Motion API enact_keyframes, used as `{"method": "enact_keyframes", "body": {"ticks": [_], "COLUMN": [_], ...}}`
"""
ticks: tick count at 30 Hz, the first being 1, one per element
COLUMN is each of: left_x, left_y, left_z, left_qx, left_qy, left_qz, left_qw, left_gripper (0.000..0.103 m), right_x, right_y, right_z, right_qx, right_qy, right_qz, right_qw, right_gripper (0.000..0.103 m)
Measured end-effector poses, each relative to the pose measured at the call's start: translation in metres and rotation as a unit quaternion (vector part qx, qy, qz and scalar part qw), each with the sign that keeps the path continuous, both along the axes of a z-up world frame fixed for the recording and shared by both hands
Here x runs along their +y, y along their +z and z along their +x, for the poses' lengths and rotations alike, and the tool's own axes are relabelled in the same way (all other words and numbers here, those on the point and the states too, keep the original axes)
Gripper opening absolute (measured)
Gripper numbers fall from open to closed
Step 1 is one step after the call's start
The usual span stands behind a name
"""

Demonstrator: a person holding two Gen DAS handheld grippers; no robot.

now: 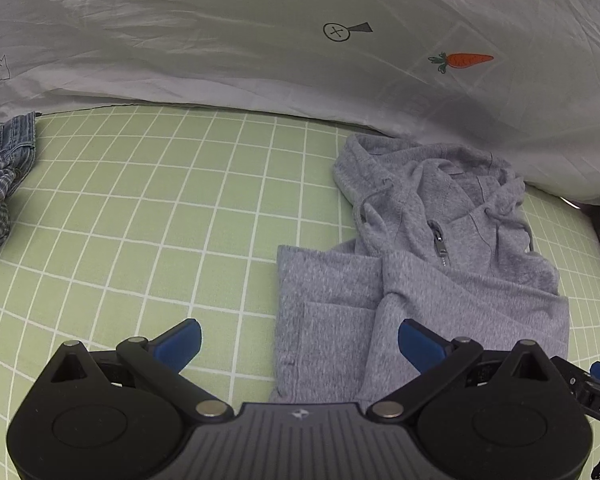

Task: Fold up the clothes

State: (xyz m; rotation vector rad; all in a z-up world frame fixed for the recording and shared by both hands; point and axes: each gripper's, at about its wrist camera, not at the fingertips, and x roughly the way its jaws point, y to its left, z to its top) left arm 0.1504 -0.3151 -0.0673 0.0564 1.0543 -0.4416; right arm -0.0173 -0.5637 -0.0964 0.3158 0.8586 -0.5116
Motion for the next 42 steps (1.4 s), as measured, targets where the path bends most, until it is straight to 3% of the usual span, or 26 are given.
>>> {"method": "enact_keyframes", "body": {"ticks": [5,13,22,28,34,42], "left_x": [-0.020,-0.069,-0.126,-0.134,-0.126,-0.132], "left_y": [0.003,0.001,-0.033,-0.054,-0.054,-0.057], "left_z": [0.040,0.119,0.176,0.187,0.185,0.178], "left_qx": [-0.015,-0.053,-0.034,-0.033,-0.035,-0.041], "left_qy": [-0.006,-0.007,-0.031,-0.026,-0.007,-0.001], "left_qz": [0.018,0.024,0.040,0.125,0.137,0.131], "left_qw": [0.9997,0.9983,0.9981,0.9913,0.9900,0.9905], "left_gripper": [0.103,0.103,0.103,0.103,0.103,0.103], "right_x": [-0.020,-0.086,-0.145,-0.152,-0.156,-0.153], "right_y": [0.002,0.013,-0.019,-0.038,-0.038,-0.049], "right_z": [0.034,0.108,0.176,0.191,0.173,0.186], "right_qx": [-0.006,-0.046,-0.031,0.042,0.059,0.066], "right_qy": [-0.002,-0.036,-0.082,-0.064,-0.077,-0.057], "right_qz": [-0.014,-0.035,-0.006,-0.016,-0.010,-0.008], "right_qw": [1.000,0.998,0.996,0.997,0.995,0.996], "right_gripper": [0.103,0.103,0.103,0.103,0.103,0.103]}}
